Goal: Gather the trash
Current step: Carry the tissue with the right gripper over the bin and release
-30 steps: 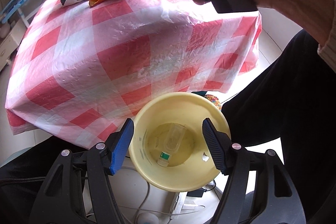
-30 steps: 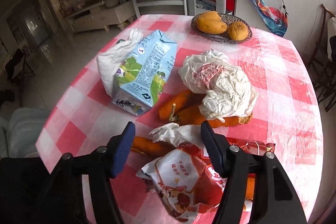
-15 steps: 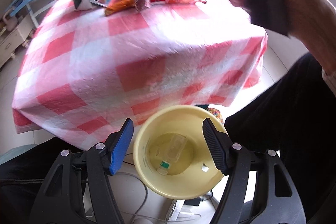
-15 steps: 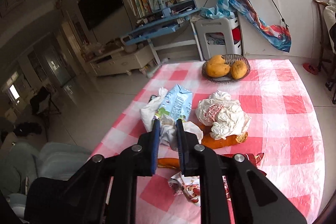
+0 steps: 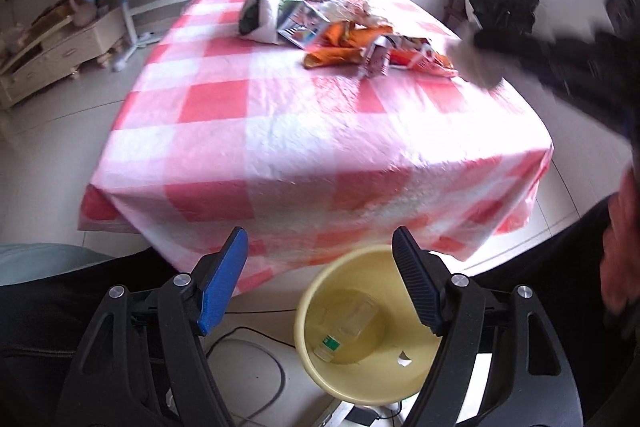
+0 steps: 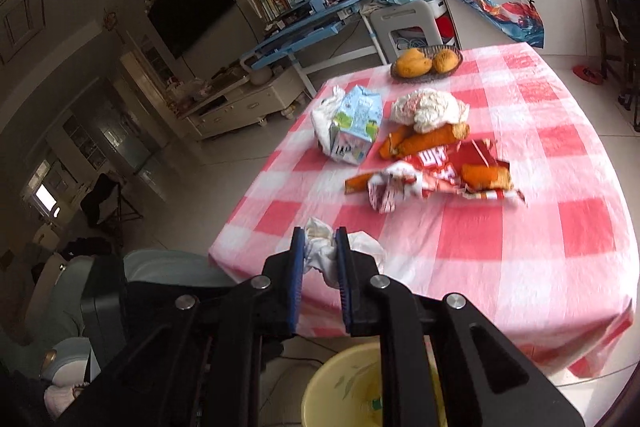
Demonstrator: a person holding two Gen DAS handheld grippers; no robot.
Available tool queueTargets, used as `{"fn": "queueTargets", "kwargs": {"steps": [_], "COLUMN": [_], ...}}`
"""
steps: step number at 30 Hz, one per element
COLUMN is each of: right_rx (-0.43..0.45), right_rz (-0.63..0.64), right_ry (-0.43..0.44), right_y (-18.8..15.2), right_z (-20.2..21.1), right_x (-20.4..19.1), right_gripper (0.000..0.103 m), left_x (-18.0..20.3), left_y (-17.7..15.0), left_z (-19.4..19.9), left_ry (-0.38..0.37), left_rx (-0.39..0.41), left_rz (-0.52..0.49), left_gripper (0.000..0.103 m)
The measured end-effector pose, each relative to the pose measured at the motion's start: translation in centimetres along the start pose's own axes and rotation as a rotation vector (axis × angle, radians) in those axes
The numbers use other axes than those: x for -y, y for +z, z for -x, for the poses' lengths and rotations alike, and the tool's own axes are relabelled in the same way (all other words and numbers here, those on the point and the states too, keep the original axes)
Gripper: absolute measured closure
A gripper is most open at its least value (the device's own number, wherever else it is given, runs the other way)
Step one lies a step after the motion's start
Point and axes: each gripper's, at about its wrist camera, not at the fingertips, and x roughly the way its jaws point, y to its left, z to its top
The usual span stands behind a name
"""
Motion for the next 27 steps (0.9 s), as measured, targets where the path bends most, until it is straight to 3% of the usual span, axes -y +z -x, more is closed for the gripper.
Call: {"fn": "queueTargets", "kwargs": {"steps": [9,10,12,13,18,20,24,27], "right_rx": [-0.256,-0.295,-0.337,-0.344,-0.307,-0.248,-0.106,-0.051], "right_rz": [0.024,0.037,0.067,0.080,0.062,0.053,0.020,-0.021], "right_ry": [-0.090,-0.101,-0.134,-0.152,-0.184,-0.197,-0.223,-0.240], "right_y": [-6.5,-6.9,-7.7,-7.8,-7.5,-7.2,-6.5,-6.1], "right_z": [-2.4,-3.1,-4.0,-4.3,-4.2,-3.5,-1.8,-1.1], "right_x": [-1.3,-1.4,-1.8,-1.9,-1.4,-1.3,-0.8,-0.2], "right_gripper": [0.083,0.080,0.064,0.050,0.042,0.030,0.021,0.018], "left_x": [-1.6,-1.7,-1.8,-1.7,-1.8,-1.9,-1.9,-1.8], "left_y": [0.5,0.4,0.5,0.5,0.4,0.4,0.4,0.4], "left_z": [0.2,0.3,0.3,0.3,0.6,0.6,0.4,0.3], "left_ry": [0.051,0.054,0.061,0.065,0.078,0.085,0.100,0.105], "left_rx": [0.025,0.028,0.034,0.037,0.051,0.055,0.053,0.050], "left_rz": [0.068,0.070,0.071,0.071,0.075,0.082,0.088,0.084], "left_gripper": [0.030,0.030,0.028,0.027,0.024,0.022,0.019,0.018]}}
